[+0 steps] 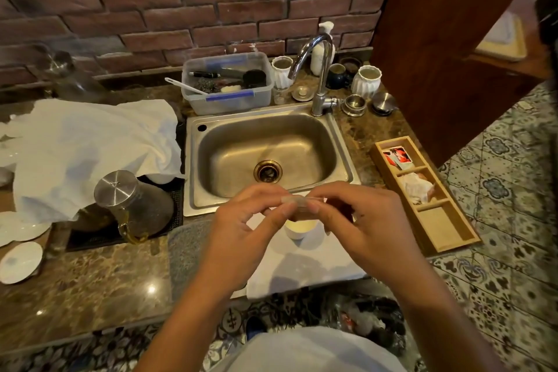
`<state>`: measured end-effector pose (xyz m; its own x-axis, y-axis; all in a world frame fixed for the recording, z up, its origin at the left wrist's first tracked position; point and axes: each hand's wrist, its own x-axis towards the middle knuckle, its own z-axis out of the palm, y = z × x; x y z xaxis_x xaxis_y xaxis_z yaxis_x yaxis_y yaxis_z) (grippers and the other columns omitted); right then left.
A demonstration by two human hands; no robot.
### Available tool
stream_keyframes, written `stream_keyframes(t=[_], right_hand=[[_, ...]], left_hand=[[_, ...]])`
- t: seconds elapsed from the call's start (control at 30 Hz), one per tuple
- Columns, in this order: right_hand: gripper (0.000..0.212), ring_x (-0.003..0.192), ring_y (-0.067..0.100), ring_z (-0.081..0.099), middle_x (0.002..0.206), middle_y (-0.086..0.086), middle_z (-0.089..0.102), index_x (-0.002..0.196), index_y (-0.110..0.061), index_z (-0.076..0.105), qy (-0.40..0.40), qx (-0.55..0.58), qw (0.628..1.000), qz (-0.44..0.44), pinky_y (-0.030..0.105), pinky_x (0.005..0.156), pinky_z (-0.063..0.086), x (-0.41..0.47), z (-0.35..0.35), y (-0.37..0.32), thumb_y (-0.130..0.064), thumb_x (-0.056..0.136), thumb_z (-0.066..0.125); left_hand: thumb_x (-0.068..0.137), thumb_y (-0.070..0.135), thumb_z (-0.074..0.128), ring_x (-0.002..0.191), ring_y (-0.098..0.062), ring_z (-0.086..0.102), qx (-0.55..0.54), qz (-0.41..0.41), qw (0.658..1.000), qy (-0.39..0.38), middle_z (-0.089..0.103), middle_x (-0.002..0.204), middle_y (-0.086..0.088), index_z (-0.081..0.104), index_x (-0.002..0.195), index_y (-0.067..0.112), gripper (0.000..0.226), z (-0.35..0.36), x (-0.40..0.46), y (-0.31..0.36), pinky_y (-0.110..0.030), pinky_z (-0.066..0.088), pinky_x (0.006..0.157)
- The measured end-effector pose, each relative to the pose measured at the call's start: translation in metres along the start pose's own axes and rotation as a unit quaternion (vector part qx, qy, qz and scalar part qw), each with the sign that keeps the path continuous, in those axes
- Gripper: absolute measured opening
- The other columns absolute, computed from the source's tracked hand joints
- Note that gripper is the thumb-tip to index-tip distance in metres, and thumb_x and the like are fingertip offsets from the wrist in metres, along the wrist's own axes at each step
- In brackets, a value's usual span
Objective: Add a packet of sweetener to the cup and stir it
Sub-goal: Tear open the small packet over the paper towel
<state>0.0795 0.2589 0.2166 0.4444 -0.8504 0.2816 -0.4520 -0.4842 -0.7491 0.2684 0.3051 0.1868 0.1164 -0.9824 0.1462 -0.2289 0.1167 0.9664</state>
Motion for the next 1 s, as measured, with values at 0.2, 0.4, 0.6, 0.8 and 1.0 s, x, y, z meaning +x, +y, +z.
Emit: stream_keyframes(t=[0.2, 0.4, 0.6, 0.8, 1.0], right_hand=[[0.023, 0.067, 0.014, 0.066, 0.070, -0.011, 0.067, 0.095, -0.026, 0.068, -0.039, 0.034, 0.996, 0.071, 0.039, 0.057, 0.054, -0.006, -0.001, 0.007, -0.049, 0.092, 0.063], [0.016, 0.069, 0.010, 0.066, 0.075, -0.017, 0.069, 0.102, -0.029, 0.075, -0.083, 0.005, 0.996, 0.021, 0.034, 0.061, 0.054, -0.008, 0.000, 0.010, -0.038, 0.099, 0.062], [0.018, 0.080, 0.007, 0.069, 0.090, -0.014, 0.076, 0.103, -0.024, 0.078, -0.007, -0.035, 0.999, 0.000, 0.034, 0.067, 0.057, -0.007, -0.003, 0.013, -0.035, 0.094, 0.068], [0.018, 0.077, 0.012, 0.068, 0.084, -0.013, 0.073, 0.098, -0.022, 0.077, 0.009, 0.003, 0.999, 0.040, 0.030, 0.063, 0.056, -0.006, -0.009, 0.016, -0.037, 0.091, 0.070], [0.018, 0.072, 0.013, 0.066, 0.076, -0.011, 0.071, 0.099, -0.026, 0.078, -0.037, 0.042, 0.994, 0.096, 0.031, 0.061, 0.053, -0.006, -0.012, 0.023, -0.040, 0.089, 0.072]], left_hand=[[0.095, 0.032, 0.061, 0.095, -0.025, 0.067, 0.023, 0.020, 0.999, -0.018, 0.070, 0.102, 0.004, 0.077, 0.098, 0.019, 0.021, 0.006, 0.000, -0.002, -0.053, 0.055, 0.080], [0.096, 0.033, 0.059, 0.094, -0.028, 0.068, -0.052, -0.032, 0.998, -0.027, 0.072, 0.104, 0.000, 0.070, 0.111, 0.028, 0.019, 0.013, -0.006, -0.002, -0.054, 0.057, 0.078], [0.098, 0.024, 0.061, 0.101, -0.030, 0.067, -0.005, 0.029, 1.000, 0.002, 0.072, 0.107, 0.001, 0.078, 0.106, 0.021, 0.018, 0.011, -0.003, -0.003, -0.056, 0.054, 0.083], [0.097, 0.023, 0.063, 0.108, -0.024, 0.065, 0.047, 0.017, 0.999, 0.002, 0.071, 0.109, 0.007, 0.078, 0.107, 0.022, 0.018, 0.010, 0.001, -0.004, -0.048, 0.054, 0.088], [0.091, 0.031, 0.066, 0.102, -0.026, 0.067, -0.019, 0.002, 1.000, 0.018, 0.071, 0.107, 0.002, 0.080, 0.100, 0.022, 0.019, 0.014, 0.002, -0.001, -0.051, 0.055, 0.086]])
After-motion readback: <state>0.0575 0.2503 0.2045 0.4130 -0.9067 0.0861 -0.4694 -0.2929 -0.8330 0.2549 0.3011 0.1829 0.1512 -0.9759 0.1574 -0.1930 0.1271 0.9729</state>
